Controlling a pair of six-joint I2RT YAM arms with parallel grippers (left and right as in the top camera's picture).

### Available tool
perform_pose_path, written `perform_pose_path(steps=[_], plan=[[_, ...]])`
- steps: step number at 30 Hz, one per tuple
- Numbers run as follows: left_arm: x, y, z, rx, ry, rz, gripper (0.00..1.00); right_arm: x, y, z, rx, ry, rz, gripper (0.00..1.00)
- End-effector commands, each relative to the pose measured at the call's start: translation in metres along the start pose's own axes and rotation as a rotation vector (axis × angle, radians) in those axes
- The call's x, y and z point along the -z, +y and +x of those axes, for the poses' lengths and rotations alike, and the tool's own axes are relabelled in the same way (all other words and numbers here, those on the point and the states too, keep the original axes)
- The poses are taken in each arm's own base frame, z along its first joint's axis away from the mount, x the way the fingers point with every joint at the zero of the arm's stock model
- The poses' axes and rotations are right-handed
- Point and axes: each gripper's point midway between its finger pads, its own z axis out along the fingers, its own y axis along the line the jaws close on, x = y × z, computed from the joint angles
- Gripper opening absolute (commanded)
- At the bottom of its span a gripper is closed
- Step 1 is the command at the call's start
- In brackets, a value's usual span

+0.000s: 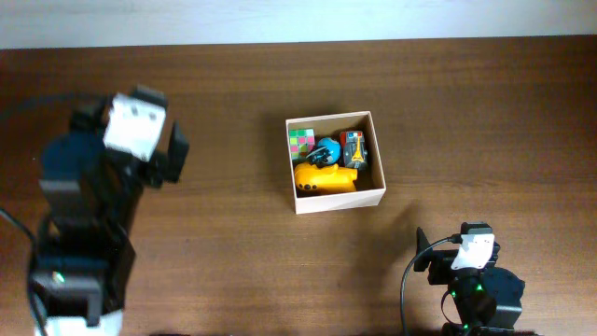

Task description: Pack container

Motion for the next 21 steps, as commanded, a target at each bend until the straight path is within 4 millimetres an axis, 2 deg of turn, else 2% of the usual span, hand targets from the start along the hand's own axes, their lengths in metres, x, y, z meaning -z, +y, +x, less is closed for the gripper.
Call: perform_pose_path(steps=[1,7,15,21], plan=[[0.008,0.0,0.039,0.06,0.031,-0.077,0.99,0.0,0.0,0.001,-0.007,-0.005,-0.002,0.99],[0.004,-0.031,0.102,0.208,0.025,-0.071,0.99,0.0,0.0,0.001,-0.007,-0.005,-0.002,0.99],[0.001,-0.059,0.15,0.241,-0.111,-0.079,0.99,0.0,0.0,0.001,-0.007,-0.005,-0.002,0.99],[-0.008,-0.081,0.198,0.326,-0.123,-0.078,0.99,0.0,0.0,0.001,-0.007,-0.005,-0.002,0.99]])
